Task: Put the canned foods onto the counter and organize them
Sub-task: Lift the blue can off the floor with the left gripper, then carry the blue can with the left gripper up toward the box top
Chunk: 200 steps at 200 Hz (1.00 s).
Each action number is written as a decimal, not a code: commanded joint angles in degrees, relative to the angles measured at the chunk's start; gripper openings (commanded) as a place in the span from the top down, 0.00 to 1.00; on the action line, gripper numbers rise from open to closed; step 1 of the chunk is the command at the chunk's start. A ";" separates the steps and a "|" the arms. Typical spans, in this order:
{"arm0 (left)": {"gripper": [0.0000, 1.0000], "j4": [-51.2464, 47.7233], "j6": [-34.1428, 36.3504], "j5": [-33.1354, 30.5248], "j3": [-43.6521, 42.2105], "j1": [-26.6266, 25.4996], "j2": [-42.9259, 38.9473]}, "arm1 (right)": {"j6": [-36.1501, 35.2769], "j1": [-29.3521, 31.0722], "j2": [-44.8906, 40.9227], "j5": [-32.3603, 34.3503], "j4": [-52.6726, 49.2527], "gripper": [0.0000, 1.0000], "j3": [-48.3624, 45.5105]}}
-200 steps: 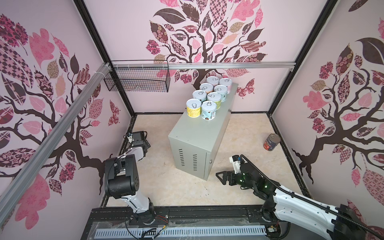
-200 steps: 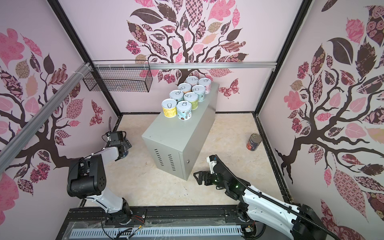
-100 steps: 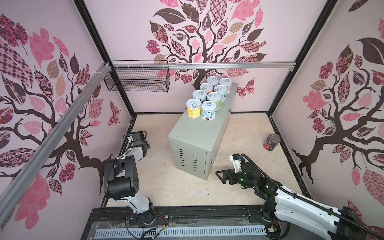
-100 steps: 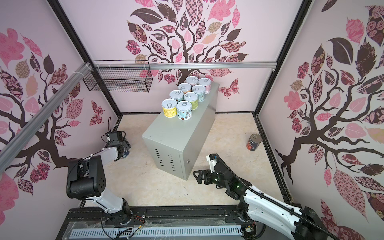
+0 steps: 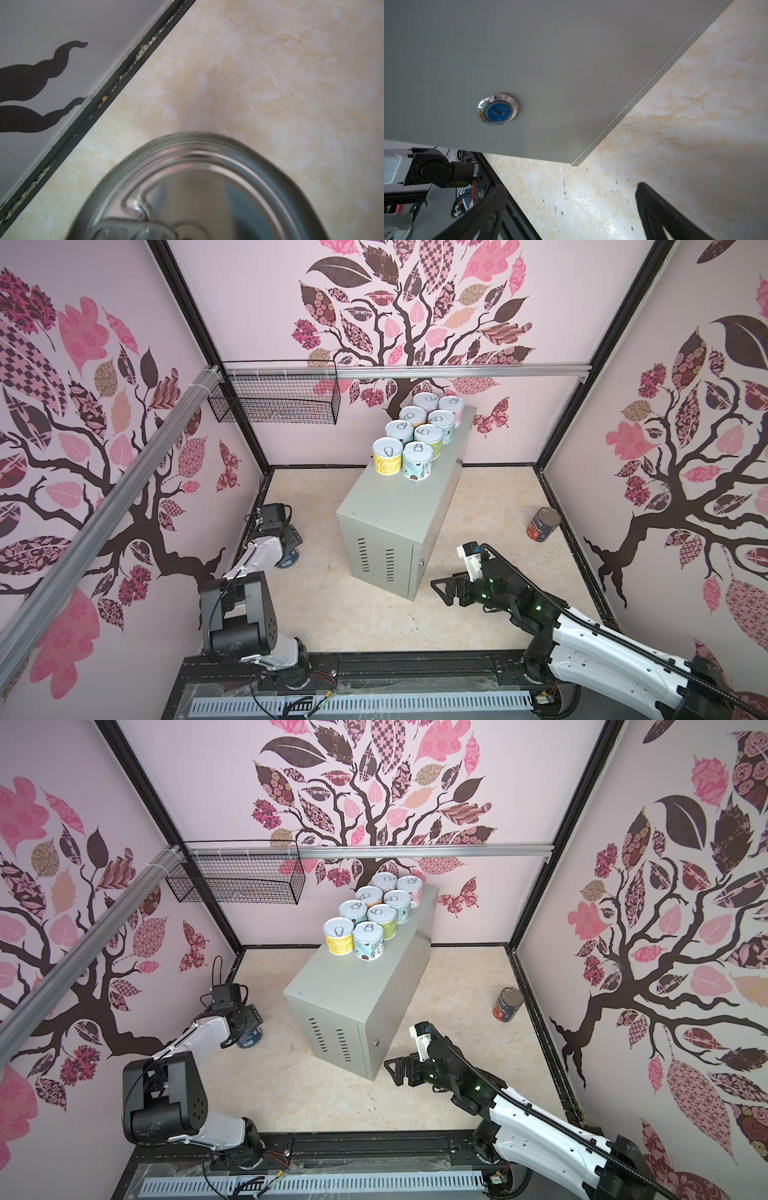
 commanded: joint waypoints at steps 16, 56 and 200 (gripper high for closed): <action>0.30 1.28 -0.03 1.40 2.78 -0.06 -10.22 | -1.66 -0.34 -1.32 -0.32 -4.02 0.00 3.19; 0.31 -3.10 -1.57 5.91 5.28 0.01 -17.21 | -2.85 -0.34 -2.51 1.80 -7.59 0.00 5.55; 0.33 -20.95 -0.75 16.08 33.51 -7.54 -24.40 | -4.40 -0.34 -3.20 7.40 -19.47 0.00 15.79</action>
